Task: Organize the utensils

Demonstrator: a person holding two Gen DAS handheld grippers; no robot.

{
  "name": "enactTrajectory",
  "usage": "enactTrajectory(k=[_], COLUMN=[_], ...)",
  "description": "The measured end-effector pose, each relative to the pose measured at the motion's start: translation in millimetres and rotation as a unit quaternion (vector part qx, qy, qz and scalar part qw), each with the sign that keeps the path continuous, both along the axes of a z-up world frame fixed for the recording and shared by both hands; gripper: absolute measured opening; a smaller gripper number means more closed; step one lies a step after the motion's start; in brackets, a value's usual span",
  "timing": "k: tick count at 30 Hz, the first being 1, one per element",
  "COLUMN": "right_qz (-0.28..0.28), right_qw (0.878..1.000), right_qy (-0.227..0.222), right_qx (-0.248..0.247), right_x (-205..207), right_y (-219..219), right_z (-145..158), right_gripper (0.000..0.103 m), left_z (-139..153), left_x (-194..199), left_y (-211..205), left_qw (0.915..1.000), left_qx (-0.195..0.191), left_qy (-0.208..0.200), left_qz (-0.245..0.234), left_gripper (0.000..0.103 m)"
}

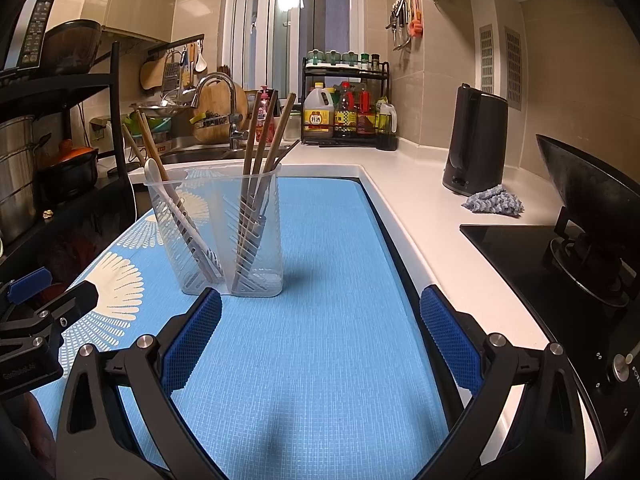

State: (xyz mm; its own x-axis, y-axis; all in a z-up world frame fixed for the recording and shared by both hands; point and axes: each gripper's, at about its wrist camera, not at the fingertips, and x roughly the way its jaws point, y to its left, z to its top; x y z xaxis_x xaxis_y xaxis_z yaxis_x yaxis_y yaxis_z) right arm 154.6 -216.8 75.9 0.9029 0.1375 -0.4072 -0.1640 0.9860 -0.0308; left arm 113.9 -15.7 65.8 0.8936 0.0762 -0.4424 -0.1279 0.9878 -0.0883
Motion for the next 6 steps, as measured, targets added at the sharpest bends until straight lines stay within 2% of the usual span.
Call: enactTrajectory(k=[6], right_qz=[0.000], right_qw=[1.000], right_qy=[0.000], right_qx=[0.000], right_x=[0.1], right_y=[-0.1], right_z=[0.0], right_gripper=[0.098], left_z=[0.1], left_x=[0.1], left_y=[-0.8], left_qw=[1.0000], left_qx=[0.004], left_qy=[0.001], left_qz=[0.000], left_gripper=[0.096])
